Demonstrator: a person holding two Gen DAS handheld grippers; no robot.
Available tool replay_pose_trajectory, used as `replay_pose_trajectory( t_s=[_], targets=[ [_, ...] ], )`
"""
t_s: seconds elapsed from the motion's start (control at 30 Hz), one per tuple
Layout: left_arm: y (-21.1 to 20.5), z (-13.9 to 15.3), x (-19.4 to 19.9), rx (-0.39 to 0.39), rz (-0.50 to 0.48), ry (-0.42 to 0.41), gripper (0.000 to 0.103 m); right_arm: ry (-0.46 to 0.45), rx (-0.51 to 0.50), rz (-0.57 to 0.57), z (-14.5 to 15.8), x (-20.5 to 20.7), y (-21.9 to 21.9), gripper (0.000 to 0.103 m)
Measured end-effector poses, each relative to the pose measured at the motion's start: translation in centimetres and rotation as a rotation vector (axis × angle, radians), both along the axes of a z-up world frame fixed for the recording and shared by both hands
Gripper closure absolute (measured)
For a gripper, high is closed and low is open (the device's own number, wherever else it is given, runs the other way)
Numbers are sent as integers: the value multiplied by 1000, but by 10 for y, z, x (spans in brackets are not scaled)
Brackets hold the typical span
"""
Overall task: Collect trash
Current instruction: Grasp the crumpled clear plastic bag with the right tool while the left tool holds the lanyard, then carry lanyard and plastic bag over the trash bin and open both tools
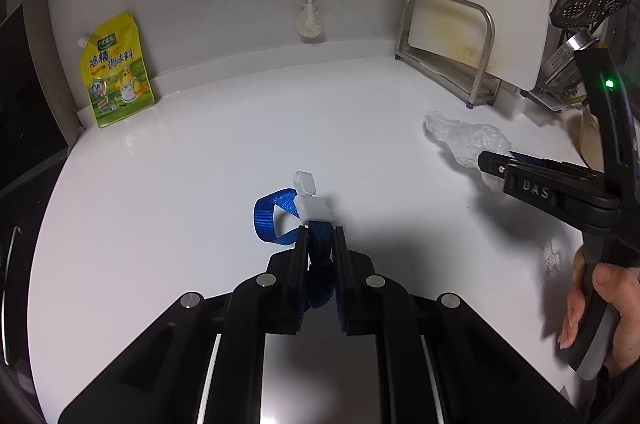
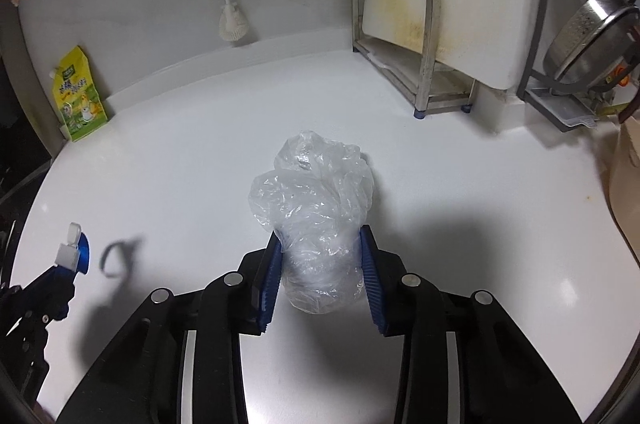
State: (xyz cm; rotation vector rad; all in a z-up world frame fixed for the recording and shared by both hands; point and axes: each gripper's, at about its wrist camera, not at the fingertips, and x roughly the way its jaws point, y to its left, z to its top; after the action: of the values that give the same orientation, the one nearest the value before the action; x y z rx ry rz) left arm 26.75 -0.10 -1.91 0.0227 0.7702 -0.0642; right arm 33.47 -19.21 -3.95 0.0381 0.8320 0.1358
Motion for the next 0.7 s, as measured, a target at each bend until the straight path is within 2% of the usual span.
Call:
replay_pose_trajectory(
  t_s=[0.17,0.3,0.7],
  targets=[
    [5,7,-19,13,0,-23,91,-36,1,-8,12,-43,3,67],
    [6,12,-40,13,-18,-37,91,-69,7,-29,23,-94,2,67],
    [-8,24,-143,6,-122,-82,90,-135,86,-190,24,-257,-20,67]
  ],
)
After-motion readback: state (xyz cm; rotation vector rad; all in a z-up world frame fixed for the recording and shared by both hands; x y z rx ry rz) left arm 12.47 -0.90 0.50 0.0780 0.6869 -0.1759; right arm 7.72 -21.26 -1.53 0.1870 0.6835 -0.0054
